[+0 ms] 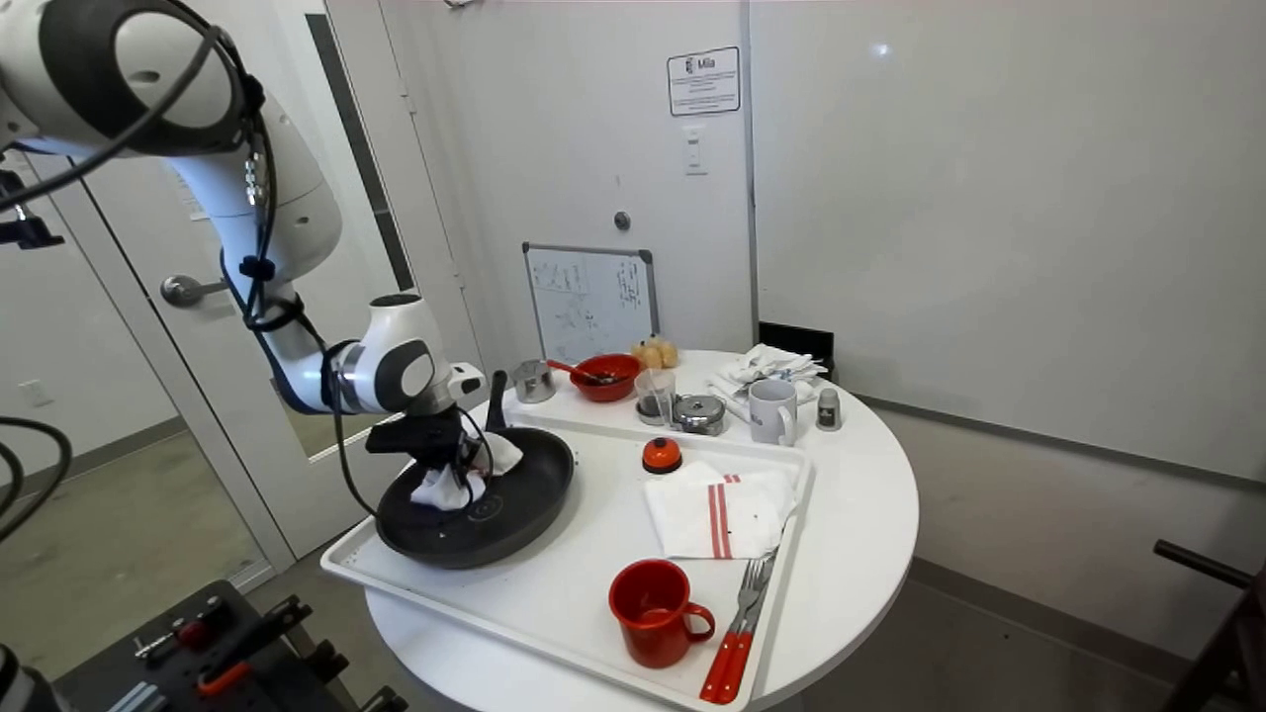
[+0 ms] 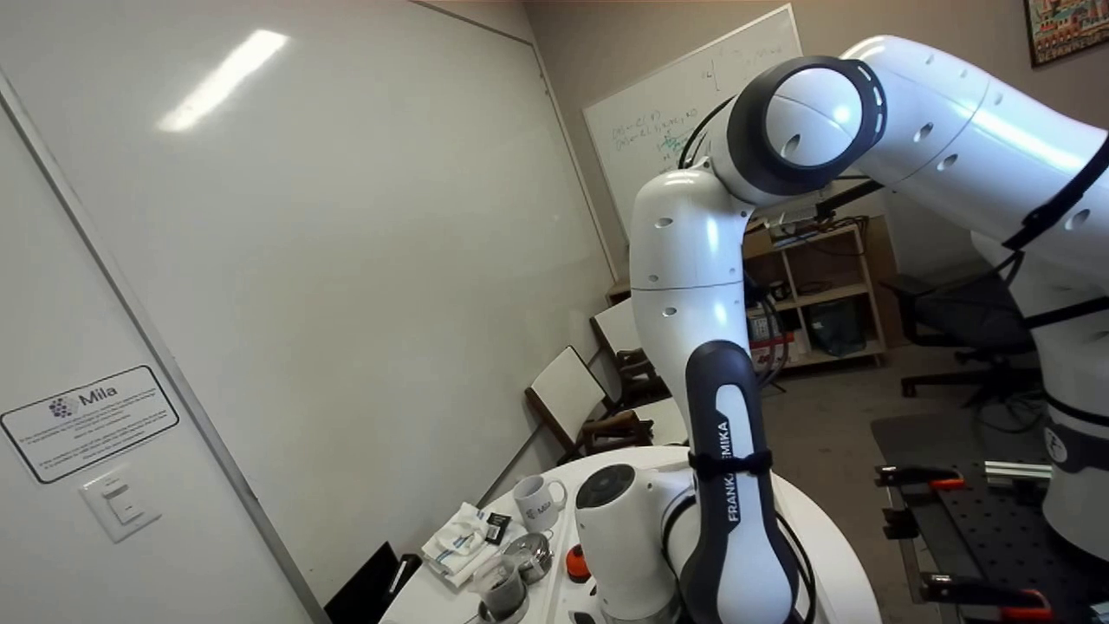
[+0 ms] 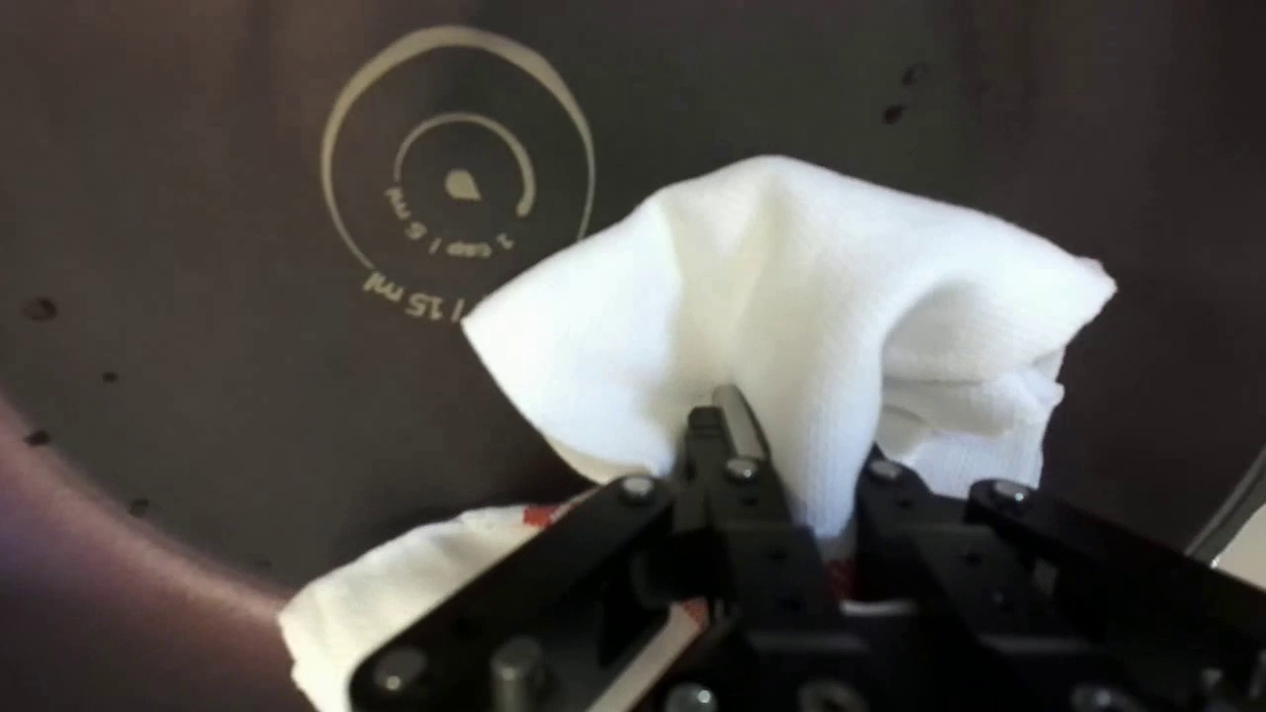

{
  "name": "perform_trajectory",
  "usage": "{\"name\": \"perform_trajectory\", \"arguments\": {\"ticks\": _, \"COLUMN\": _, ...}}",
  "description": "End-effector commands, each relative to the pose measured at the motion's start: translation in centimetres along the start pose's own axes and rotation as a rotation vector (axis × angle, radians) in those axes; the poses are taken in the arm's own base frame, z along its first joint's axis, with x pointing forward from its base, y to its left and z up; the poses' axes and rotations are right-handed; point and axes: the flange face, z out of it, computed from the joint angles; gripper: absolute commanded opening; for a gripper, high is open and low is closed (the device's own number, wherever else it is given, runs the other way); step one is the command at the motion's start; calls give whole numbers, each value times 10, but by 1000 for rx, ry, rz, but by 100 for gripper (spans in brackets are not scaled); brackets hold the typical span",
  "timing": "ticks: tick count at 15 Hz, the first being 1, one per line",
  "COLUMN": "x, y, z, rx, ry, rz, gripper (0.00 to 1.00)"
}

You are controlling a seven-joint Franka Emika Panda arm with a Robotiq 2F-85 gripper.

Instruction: Wipe the pan with a towel

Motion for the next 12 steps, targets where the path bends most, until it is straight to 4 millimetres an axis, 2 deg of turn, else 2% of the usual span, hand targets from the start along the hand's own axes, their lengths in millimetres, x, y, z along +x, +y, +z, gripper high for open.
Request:
{"name": "perform_trajectory", "arguments": {"ticks": 1, "x": -29, "y": -6, "z": 5, "rx": 21, "ry": 27, "rz": -14, "gripper": 3}}
{"name": "perform_trajectory", "arguments": {"ticks": 12, "x": -101, "y": 32, "z": 5, "rx": 16, "ry": 47, "rz": 123, "gripper": 3}}
